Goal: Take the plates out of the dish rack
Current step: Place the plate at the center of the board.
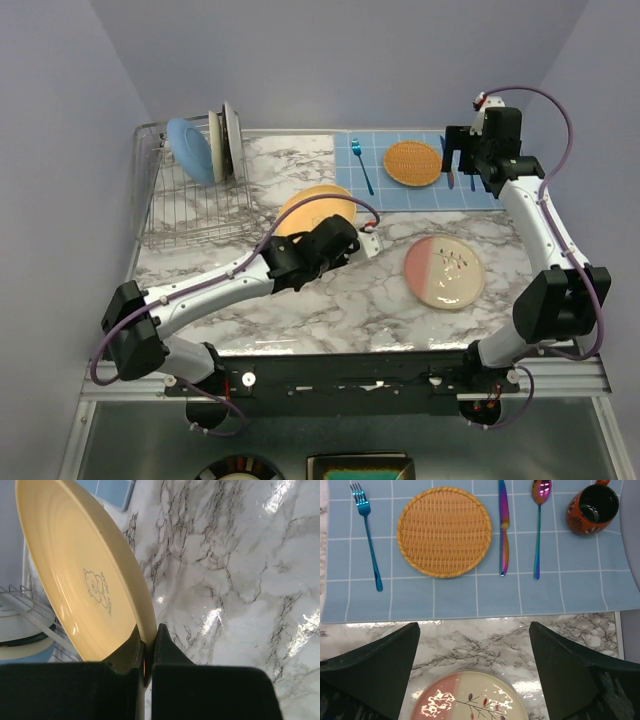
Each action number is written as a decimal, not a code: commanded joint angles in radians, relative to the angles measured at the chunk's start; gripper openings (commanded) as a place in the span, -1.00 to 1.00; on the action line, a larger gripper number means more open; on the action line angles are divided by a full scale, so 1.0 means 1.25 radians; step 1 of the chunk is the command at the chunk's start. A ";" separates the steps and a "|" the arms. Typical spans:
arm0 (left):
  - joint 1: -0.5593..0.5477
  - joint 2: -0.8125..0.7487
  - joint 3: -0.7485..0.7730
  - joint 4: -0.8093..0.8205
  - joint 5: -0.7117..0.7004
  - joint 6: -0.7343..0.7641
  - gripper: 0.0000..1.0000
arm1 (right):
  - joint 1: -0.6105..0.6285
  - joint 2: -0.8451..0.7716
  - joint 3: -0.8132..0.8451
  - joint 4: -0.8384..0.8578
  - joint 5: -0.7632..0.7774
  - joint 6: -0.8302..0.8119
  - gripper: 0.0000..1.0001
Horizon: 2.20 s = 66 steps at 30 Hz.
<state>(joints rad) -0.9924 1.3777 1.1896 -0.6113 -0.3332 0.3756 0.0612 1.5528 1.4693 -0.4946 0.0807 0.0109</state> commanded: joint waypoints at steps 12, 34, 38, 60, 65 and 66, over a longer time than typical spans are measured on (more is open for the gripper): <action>-0.123 0.183 -0.143 0.205 -0.108 0.047 -1.00 | -0.002 0.041 0.006 -0.029 -0.110 0.007 0.98; -0.225 0.307 -0.159 0.291 -0.110 0.005 -1.00 | -0.004 0.062 -0.019 -0.018 -0.143 0.004 0.98; -0.239 0.323 -0.156 0.289 -0.097 -0.008 -1.00 | -0.002 0.063 -0.021 -0.020 -0.143 0.002 0.98; -0.288 0.343 -0.191 0.241 0.021 -0.054 -1.00 | -0.002 0.067 -0.033 -0.019 -0.157 -0.001 0.98; -0.301 0.353 -0.186 0.237 0.033 -0.057 -1.00 | -0.002 0.075 -0.032 -0.019 -0.158 0.000 0.98; -0.303 0.353 -0.185 0.237 0.038 -0.056 -1.00 | -0.004 0.075 -0.032 -0.019 -0.158 0.000 0.98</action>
<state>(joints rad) -1.3460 1.7882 0.9787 -0.2642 -0.4732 0.3695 0.0612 1.6260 1.4452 -0.5179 -0.0982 0.0105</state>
